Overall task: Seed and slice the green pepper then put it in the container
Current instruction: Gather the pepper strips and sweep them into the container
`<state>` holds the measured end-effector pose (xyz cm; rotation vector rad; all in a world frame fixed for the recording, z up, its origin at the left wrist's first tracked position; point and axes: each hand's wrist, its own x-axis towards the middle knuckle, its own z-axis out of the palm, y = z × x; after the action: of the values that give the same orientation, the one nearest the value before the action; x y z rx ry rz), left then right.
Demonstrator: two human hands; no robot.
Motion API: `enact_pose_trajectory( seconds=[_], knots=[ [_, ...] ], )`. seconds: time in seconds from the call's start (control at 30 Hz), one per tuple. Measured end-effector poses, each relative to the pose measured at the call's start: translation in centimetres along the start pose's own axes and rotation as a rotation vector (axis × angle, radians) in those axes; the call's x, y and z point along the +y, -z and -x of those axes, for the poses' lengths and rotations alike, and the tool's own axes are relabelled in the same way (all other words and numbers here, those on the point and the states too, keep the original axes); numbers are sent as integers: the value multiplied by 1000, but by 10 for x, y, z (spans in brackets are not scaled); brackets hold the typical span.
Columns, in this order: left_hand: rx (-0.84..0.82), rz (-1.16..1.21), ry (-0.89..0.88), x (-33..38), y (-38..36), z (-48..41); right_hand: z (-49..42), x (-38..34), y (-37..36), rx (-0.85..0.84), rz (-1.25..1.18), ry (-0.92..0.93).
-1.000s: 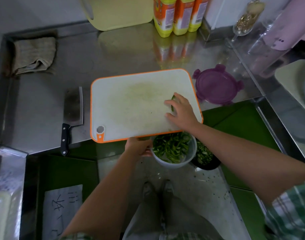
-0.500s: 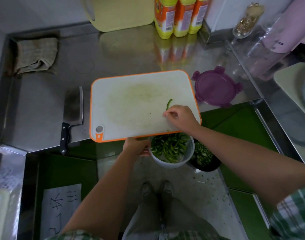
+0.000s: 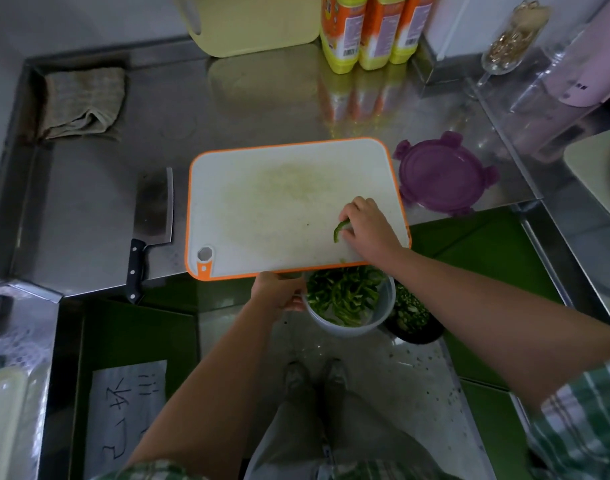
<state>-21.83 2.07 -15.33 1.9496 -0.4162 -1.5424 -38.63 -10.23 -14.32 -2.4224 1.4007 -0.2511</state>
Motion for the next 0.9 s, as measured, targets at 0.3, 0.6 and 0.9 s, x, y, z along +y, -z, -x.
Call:
enact_pose_trajectory(
  seconds=[0.3, 0.6, 0.9],
  knots=[
    [10, -26, -6, -1, -2, 2, 54, -8, -10, -41, -169, 111],
    [15, -57, 9, 0, -3, 7, 55, -3, -3, -14, -194, 76],
    [32, -67, 5, 3, 2, 5, 80, -4, 0, 42, -310, 179]
  ],
)
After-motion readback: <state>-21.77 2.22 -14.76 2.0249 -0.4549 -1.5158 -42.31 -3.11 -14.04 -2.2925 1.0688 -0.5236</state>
